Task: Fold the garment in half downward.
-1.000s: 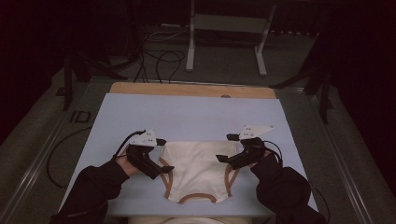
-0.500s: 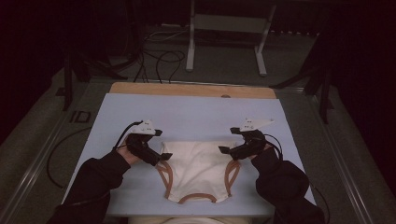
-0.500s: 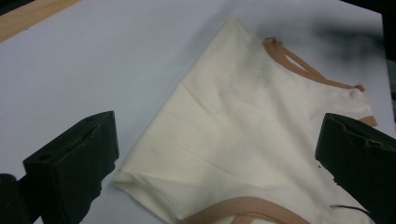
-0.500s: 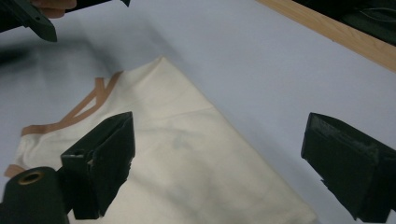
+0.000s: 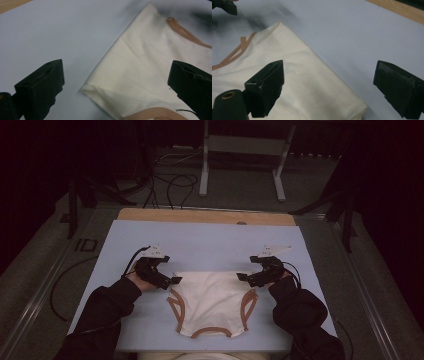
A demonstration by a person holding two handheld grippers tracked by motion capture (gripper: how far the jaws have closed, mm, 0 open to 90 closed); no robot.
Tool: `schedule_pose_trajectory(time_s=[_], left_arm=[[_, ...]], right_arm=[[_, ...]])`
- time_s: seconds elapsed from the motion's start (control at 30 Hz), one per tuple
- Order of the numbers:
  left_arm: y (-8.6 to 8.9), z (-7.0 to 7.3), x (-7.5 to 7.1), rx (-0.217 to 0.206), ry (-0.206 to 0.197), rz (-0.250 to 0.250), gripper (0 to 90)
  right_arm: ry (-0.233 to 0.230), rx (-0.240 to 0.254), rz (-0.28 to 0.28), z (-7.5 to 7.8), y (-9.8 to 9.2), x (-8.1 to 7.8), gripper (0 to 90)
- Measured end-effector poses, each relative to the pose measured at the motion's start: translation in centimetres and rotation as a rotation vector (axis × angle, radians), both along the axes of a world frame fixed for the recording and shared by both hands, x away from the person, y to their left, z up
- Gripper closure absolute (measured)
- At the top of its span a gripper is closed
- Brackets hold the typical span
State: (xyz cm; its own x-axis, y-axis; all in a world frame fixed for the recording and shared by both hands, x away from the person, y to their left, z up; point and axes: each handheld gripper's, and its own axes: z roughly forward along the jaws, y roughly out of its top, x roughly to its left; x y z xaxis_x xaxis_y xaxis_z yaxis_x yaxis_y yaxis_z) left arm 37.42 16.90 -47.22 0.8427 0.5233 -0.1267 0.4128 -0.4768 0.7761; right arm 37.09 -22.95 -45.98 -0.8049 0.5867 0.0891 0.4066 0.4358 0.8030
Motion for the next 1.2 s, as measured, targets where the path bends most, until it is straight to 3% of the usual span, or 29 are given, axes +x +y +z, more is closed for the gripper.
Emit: schedule_pose_trajectory(time_s=[0.13,0.2,0.33,0.47,0.53,0.6,0.73,0.83,1.0,1.03,1.2], left_arm=[[0.2,-0.8,0.5,-0.003,0.008,0.022,3.8],[0.2,-1.2,0.8,-0.006,0.024,0.023,3.8],[-0.1,-2.2,1.2,0.016,0.047,0.027,4.3],[-0.2,-3.1,1.6,0.021,0.069,0.030,13.0],[-0.3,-3.5,1.7,0.050,0.071,0.026,15.5],[-0.3,-4.0,1.9,0.053,0.088,0.029,18.3],[-0.2,-4.6,2.0,0.061,0.114,0.012,28.6],[-0.3,-4.9,1.9,0.080,0.121,-0.007,34.6],[-0.3,-4.8,1.8,0.073,0.135,-0.007,46.3],[-0.2,-4.8,1.8,0.075,0.134,-0.002,51.1],[-0.1,-4.8,1.7,0.071,0.143,0.027,60.3]], right_arm=[[0.025,-0.004,-0.017,-0.8,-0.5,0.6,9.6],[0.023,-0.032,-0.032,-1.2,-0.5,0.9,9.6],[0.054,-0.029,-0.033,-2.1,-0.6,1.5,9.6],[0.086,-0.037,-0.041,-2.9,-0.5,1.9,9.6],[0.091,-0.052,-0.052,-3.5,-0.4,2.1,9.6],[0.108,-0.072,-0.073,-4.0,-0.4,2.2,9.6],[0.137,-0.084,-0.058,-4.9,-0.3,2.2,10.1],[0.153,-0.094,-0.046,-5.3,-0.3,2.3,14.6],[0.170,-0.106,-0.056,-5.6,-0.5,2.3,21.6],[0.178,-0.109,-0.049,-5.7,-0.5,2.3,29.6],[0.182,-0.117,-0.049,-5.8,-0.6,2.3,41.6]])
